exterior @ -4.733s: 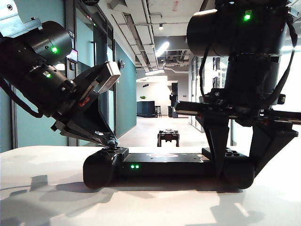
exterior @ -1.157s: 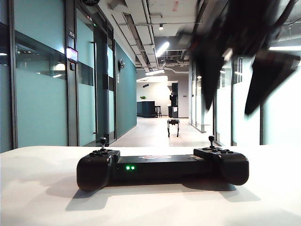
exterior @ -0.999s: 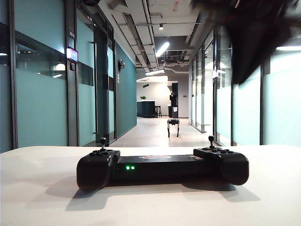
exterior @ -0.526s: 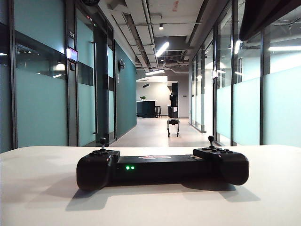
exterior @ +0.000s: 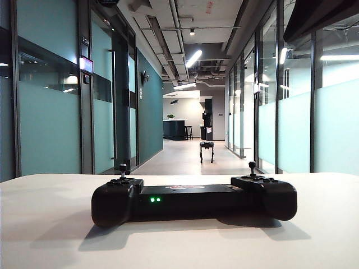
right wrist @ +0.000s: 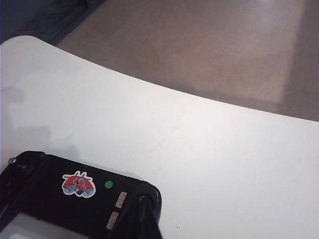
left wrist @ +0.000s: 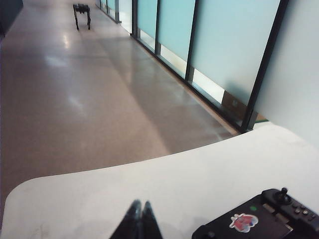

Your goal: Push the left joystick on the remote control sitting on the white table forward to make the robot dog walk in a straight line until it approaches the door.

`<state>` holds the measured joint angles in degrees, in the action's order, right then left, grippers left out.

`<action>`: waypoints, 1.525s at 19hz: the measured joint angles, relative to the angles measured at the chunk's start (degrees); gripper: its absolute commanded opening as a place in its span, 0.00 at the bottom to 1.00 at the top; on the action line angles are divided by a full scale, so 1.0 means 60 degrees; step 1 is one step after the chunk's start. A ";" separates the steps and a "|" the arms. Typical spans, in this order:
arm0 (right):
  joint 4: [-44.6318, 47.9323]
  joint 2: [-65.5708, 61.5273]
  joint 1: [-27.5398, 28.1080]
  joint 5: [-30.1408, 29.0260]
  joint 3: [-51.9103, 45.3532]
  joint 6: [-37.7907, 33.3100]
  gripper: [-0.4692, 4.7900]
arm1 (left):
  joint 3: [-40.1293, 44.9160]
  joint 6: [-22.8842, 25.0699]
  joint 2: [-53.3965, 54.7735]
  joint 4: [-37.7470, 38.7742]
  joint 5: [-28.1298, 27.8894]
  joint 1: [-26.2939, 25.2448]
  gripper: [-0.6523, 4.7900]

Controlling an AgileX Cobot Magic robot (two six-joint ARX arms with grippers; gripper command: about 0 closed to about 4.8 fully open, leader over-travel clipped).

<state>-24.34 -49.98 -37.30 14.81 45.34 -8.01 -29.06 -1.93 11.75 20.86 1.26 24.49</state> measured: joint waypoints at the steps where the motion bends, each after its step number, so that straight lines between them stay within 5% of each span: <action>1: -0.0007 0.0004 -0.0004 0.0000 0.0000 0.0000 0.09 | 0.0087 0.0007 0.0004 -0.0029 0.0000 -0.0004 0.11; 7: 0.0000 0.0004 0.0000 0.0000 0.0000 0.0000 0.09 | 0.1727 0.0390 -0.0197 -0.1727 0.0444 0.0000 0.11; 16: 0.0000 0.0004 -0.0004 -0.0004 0.0000 0.0000 0.09 | 0.1989 0.0576 -0.0718 -0.2608 -0.0171 -0.0153 0.11; 22: -0.0004 0.0000 0.0004 0.0000 0.0000 0.0000 0.09 | 0.3020 0.0572 -0.1909 -0.3100 -0.0131 -0.2605 0.11; 29: -0.0004 0.0004 0.0007 0.0000 0.0000 0.0000 0.09 | 0.4058 0.0576 -0.1923 -0.3402 -0.0029 -0.3810 0.11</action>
<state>-24.36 -49.95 -37.26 14.81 45.34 -8.01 -4.71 1.52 0.21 0.45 1.08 1.63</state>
